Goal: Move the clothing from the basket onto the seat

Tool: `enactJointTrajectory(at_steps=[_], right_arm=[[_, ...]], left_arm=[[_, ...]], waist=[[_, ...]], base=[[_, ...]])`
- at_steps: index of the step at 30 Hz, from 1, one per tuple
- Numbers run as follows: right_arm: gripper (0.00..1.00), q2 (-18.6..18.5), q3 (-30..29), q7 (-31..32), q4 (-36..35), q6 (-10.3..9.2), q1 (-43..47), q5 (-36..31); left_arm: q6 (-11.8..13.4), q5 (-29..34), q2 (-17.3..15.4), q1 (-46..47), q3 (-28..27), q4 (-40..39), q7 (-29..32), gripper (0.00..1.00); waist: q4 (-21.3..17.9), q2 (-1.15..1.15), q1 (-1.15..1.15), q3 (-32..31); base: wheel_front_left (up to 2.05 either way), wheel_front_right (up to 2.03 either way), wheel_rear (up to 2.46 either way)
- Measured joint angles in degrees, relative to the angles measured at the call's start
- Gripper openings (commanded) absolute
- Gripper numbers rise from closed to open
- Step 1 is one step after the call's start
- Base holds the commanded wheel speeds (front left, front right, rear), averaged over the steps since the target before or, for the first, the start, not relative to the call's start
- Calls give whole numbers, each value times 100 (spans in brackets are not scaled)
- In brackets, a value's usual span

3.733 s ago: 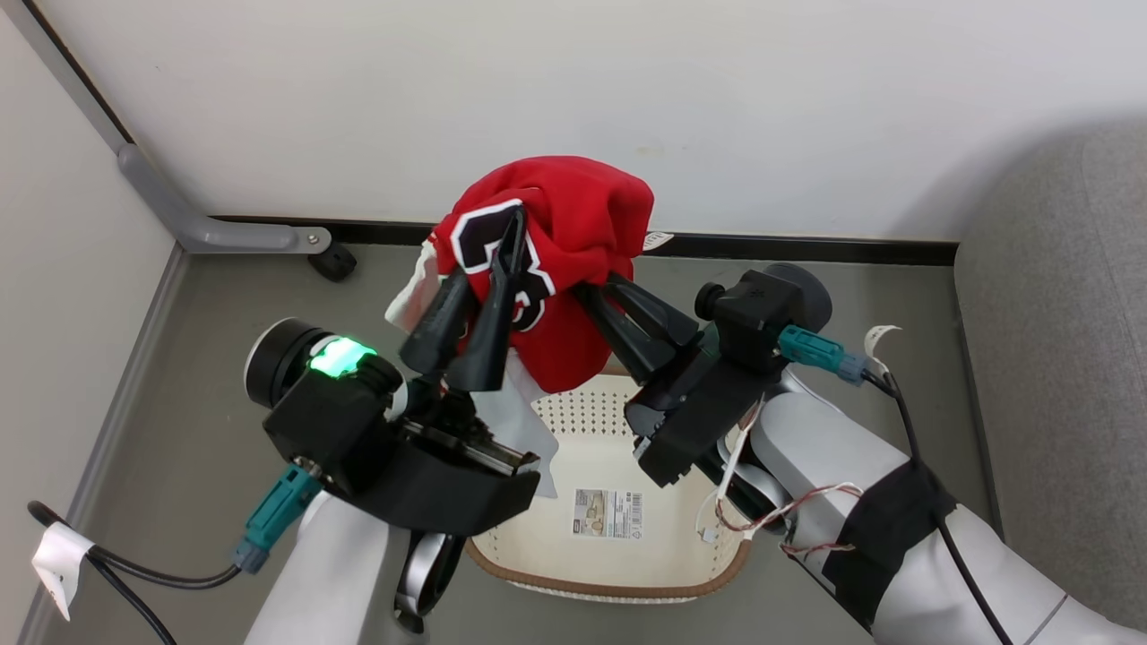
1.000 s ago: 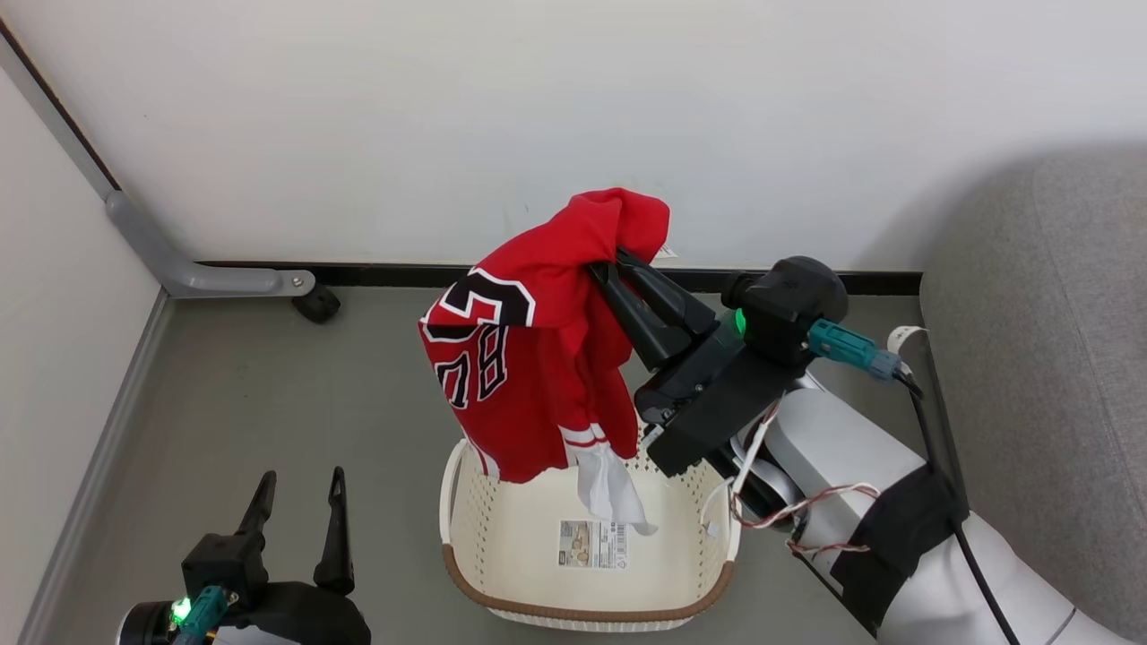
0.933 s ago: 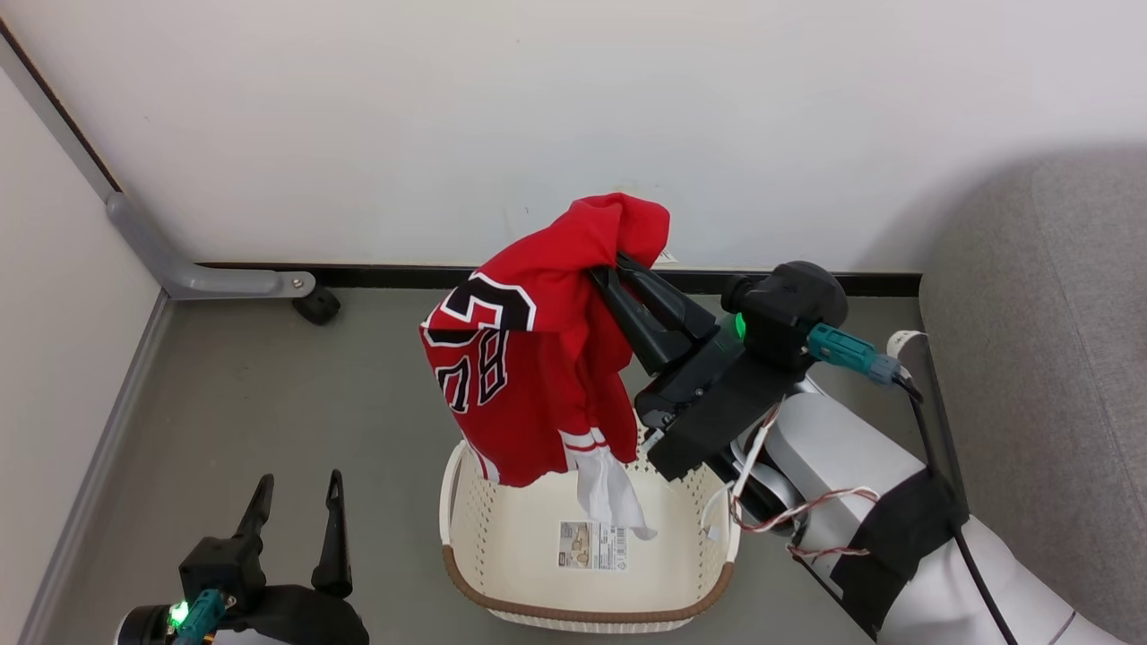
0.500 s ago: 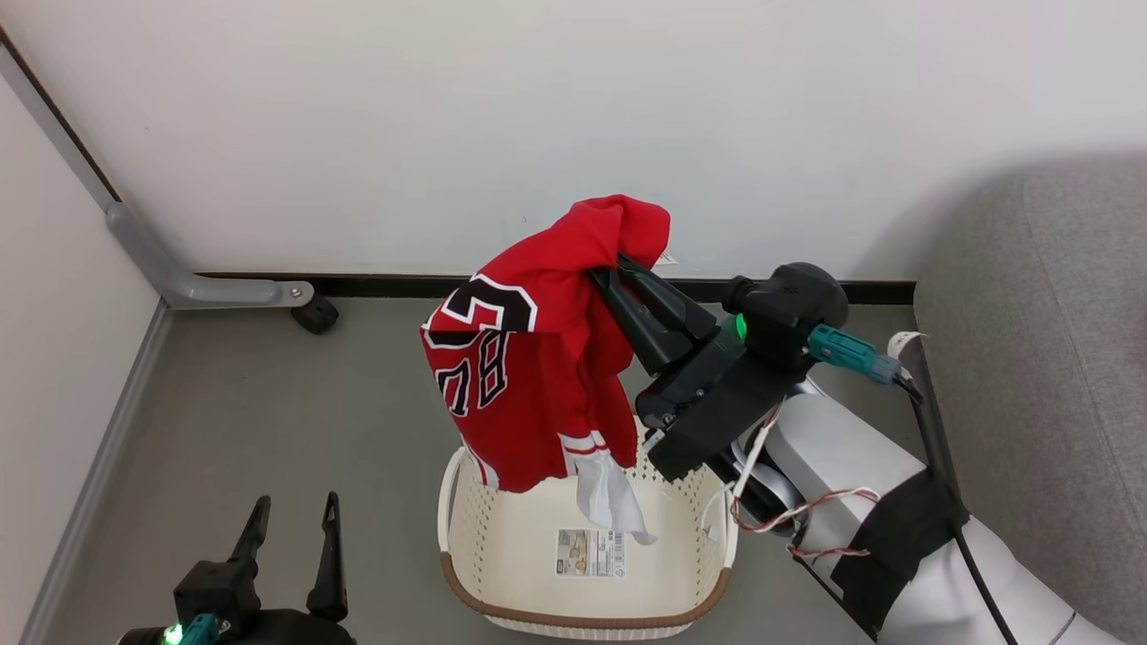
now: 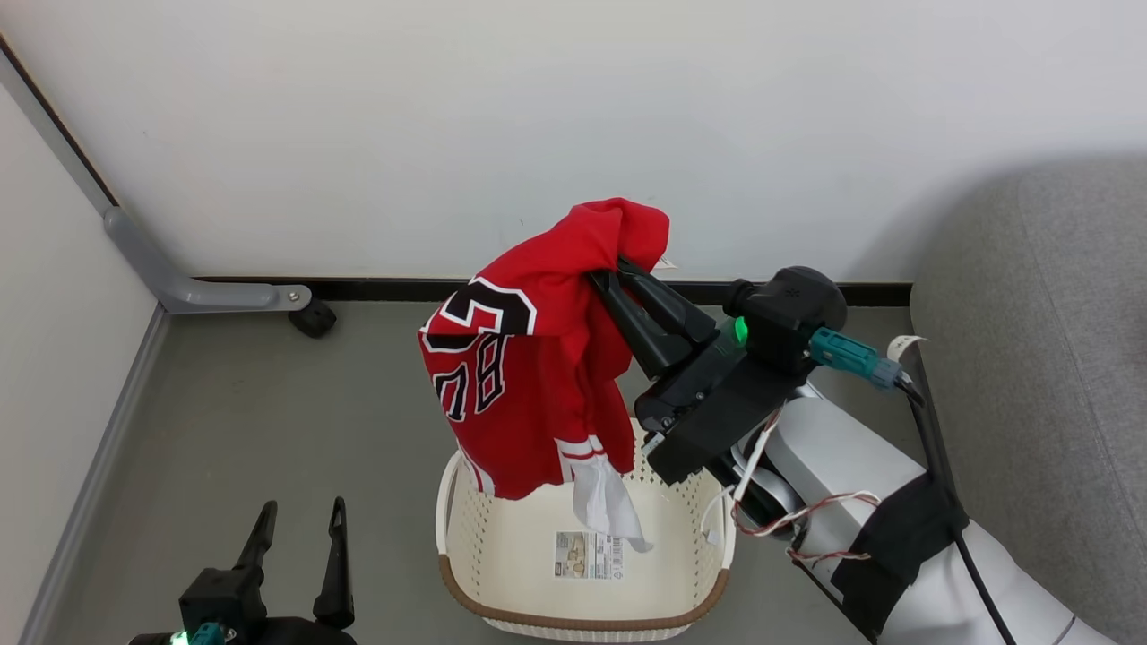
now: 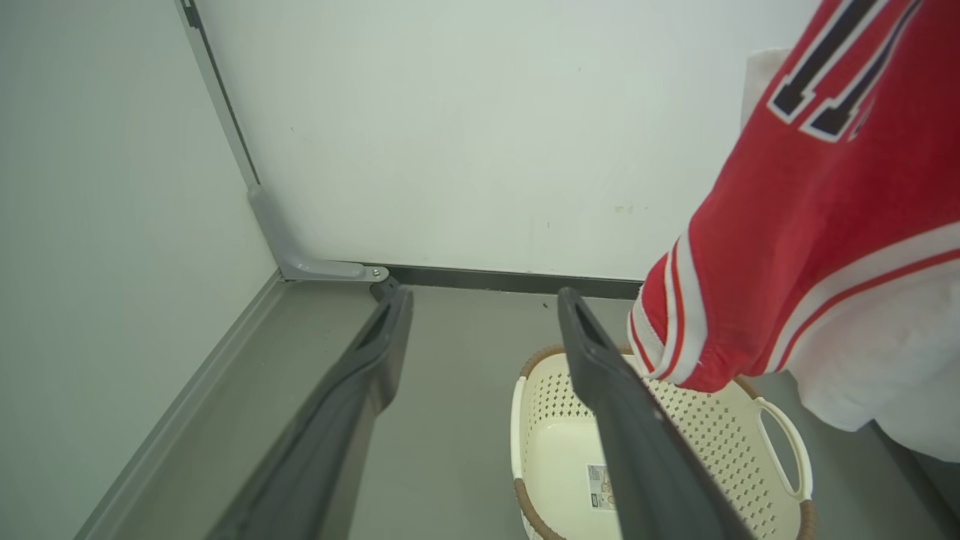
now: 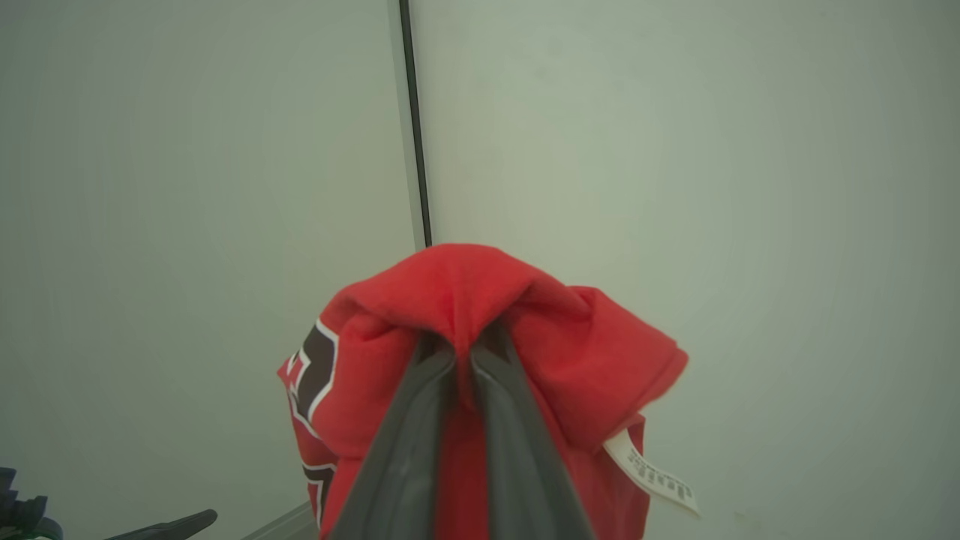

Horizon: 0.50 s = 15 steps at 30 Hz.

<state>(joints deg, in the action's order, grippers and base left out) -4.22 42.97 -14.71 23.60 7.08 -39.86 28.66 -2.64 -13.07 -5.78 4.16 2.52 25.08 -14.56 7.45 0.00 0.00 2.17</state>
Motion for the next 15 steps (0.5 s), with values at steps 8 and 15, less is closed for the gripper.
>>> enactJointTrajectory(at_steps=[8, 15], right_arm=[[0, 2, 41, 0, -11, 0, 1, 26], [0, 10, 93, 0, 11, 0, 0, 88]], left_arm=[[-90, 15, 20, -16, -55, -68, 0, 100], [-92, 53, 31, -216, -149, -129, 0, 100]], waist=[[-50, 0, 0, -14], [-281, 0, 0, -46]], base=[[0, 0, 0], [0, 0, 0]])
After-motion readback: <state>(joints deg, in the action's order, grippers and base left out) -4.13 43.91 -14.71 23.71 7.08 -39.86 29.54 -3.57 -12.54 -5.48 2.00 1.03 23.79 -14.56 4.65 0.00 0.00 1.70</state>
